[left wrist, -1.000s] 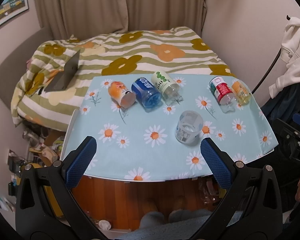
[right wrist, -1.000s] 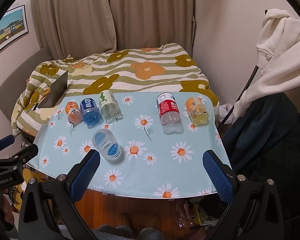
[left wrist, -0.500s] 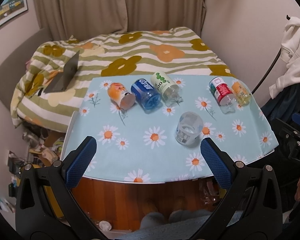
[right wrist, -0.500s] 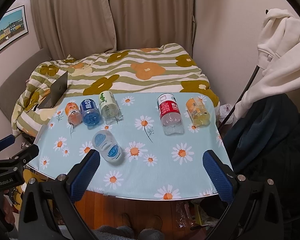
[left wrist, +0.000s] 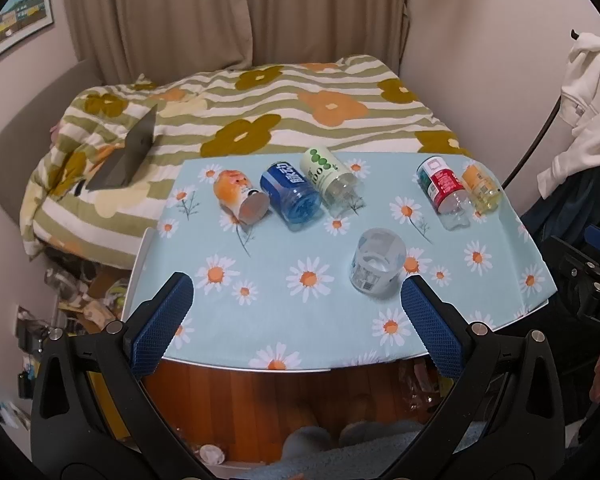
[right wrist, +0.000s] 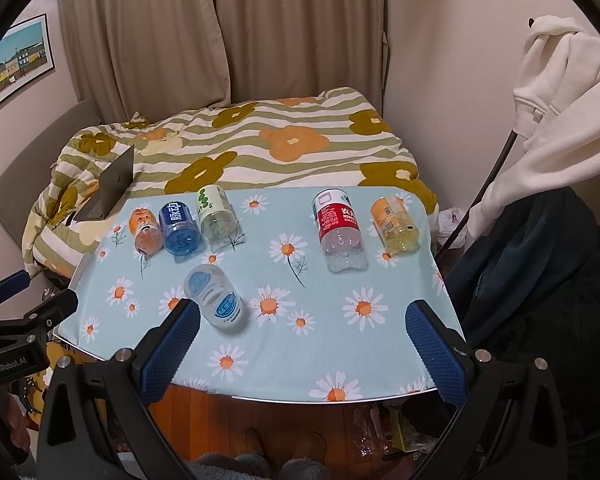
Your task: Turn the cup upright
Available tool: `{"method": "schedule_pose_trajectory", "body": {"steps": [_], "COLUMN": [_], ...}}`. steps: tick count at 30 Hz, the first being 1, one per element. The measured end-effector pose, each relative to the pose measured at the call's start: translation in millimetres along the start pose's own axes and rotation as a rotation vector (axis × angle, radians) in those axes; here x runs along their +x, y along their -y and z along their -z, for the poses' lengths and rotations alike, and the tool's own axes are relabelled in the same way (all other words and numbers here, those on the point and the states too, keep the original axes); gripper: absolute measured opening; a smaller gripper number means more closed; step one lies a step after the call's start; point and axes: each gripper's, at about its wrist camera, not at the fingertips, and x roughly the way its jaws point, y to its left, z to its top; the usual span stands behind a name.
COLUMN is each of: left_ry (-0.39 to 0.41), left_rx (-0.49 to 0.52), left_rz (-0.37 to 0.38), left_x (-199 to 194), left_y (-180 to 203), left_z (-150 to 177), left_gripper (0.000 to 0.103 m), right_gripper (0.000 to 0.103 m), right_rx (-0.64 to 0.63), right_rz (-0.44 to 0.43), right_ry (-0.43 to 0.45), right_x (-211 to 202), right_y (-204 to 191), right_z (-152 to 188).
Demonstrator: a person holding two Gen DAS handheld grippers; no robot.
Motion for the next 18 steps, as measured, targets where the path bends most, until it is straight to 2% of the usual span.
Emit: {"method": "schedule_pose_trajectory", "body": {"steps": [18], "left_ry": [0.020], "left_rx": [-0.001], "left_rz": [-0.040], "left_x": [6.2], "left_y": [-3.5], "left_z": [-1.6], "left_gripper": [0.103], "right_gripper": [0.103], "right_rx": [-0.001], "right_rz": [-0.004], "right_ry": [-0.001], "right_x": [0.0], "right_y": [-0.3], "right_z": [-1.1]}}
